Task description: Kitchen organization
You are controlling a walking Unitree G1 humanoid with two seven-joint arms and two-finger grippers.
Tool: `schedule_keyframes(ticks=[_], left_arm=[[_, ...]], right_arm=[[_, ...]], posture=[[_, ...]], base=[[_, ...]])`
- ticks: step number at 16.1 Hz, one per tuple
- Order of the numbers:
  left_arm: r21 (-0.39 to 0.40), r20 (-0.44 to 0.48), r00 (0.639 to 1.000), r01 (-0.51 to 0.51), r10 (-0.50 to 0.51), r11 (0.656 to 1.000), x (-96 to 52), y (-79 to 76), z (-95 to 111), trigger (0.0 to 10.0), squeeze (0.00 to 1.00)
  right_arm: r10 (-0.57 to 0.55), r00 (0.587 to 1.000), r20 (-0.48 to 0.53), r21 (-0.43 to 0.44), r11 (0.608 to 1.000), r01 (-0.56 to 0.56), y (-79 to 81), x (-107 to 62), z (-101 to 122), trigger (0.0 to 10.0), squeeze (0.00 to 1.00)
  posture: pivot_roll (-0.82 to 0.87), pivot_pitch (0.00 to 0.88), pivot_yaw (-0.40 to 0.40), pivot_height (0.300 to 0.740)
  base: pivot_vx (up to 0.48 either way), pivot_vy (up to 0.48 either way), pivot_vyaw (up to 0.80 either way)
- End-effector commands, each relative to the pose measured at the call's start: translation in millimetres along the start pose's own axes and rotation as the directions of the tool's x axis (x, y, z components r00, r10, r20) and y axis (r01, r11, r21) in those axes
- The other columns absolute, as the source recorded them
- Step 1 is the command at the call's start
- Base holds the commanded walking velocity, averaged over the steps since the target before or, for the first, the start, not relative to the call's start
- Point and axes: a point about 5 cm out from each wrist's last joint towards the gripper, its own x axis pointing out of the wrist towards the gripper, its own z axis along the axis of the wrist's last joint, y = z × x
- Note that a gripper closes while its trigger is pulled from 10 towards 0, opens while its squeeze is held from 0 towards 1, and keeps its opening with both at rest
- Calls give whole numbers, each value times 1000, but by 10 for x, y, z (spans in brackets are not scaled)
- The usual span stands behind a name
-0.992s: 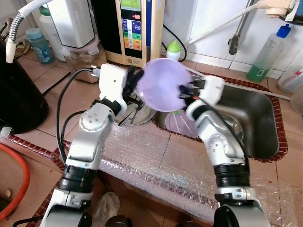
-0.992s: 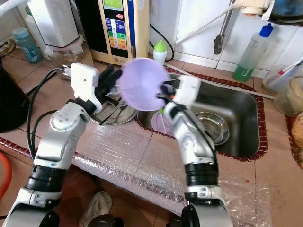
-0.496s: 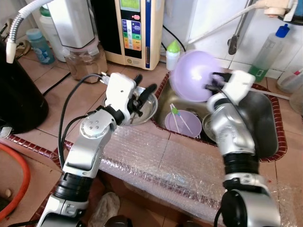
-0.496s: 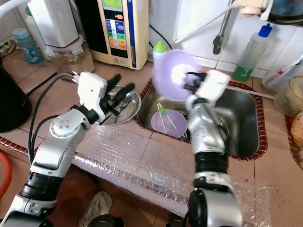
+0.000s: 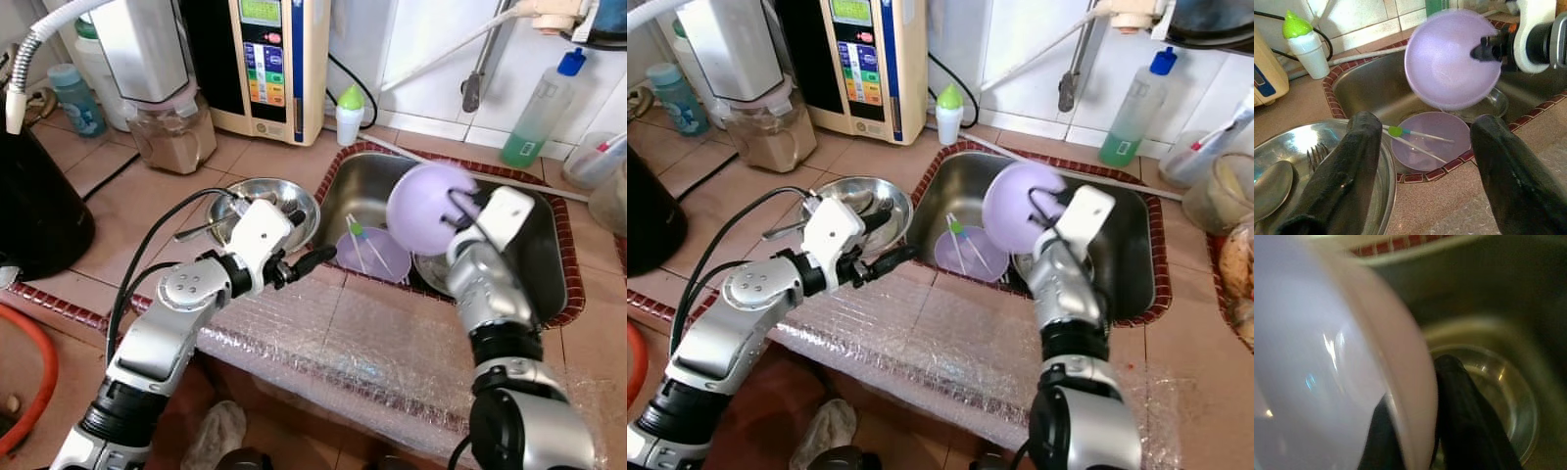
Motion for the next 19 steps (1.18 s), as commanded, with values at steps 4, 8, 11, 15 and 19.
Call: schedule_keyframes(ticks=[4,8,11,15,19], left_arm=[[27,-8,1000,20,-20,999,-10,-7,59,10000,1000],[40,-15,1000,-16,17,999,-15,55,61,10000,1000],[24,-28,999,-40,40,999,-26,70,3,10000,1000],[32,-28,999,-35,36,999,-21,56,7,10000,1000],[34,-27,999,-30,31,999,-11,22,6,10000,1000]], right_arm=[[-1,1000,-17,14,1000,1,-5,3,-82,10000,1000],[65,998,-14,65,996,-64,89,4,-63,10000,1000],[159,987,-37,156,976,-151,193,-9,-80,10000,1000],[302,950,-73,134,947,-291,388,-53,-105,10000,1000],[434,897,80,-406,836,-368,530,-111,93,10000,1000]], posture=[[12,0,36,740],[14,0,40,740],[13,0,40,740],[12,0,38,740],[10,0,34,740]], base=[[0,0,0],[0,0,0],[0,0,0],[0,0,0],[0,0,0]])
